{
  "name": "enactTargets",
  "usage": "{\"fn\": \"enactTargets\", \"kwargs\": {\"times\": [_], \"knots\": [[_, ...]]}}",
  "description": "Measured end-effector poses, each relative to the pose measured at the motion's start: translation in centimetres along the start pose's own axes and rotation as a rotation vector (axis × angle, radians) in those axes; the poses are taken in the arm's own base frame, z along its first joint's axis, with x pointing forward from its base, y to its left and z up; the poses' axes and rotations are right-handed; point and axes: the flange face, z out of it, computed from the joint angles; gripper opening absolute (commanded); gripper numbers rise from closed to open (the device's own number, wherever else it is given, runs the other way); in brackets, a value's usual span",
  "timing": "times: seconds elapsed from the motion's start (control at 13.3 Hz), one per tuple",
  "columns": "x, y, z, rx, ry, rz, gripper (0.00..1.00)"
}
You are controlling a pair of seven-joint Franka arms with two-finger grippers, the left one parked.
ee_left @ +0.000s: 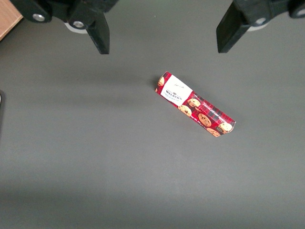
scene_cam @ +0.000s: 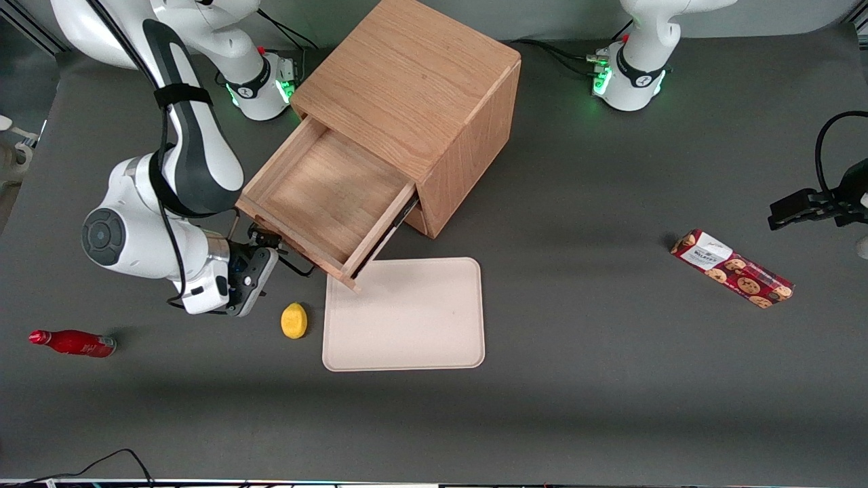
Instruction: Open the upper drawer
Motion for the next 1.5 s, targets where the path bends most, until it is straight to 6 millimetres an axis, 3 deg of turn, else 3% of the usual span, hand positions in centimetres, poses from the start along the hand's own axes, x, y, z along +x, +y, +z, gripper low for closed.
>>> {"fn": "enactTargets", "kwargs": {"times": [0.23,0.6,0.75,1.05,1.5], "knots": [[-0.3,1.6,-0.7,-0.023,0.005,-0.014,1.00],[0.2,1.6,-1.2,-0.020,0.004,-0.028,1.00],[0.9,1.0,-3.8,0.003,-0.003,0.004,1.00],[1.5,-2.0,-11.5,0.031,-0.085,0.150,1.00],[-1.7,-9.9,-21.2,-0.038,-0.197,0.703,1.00]]}}
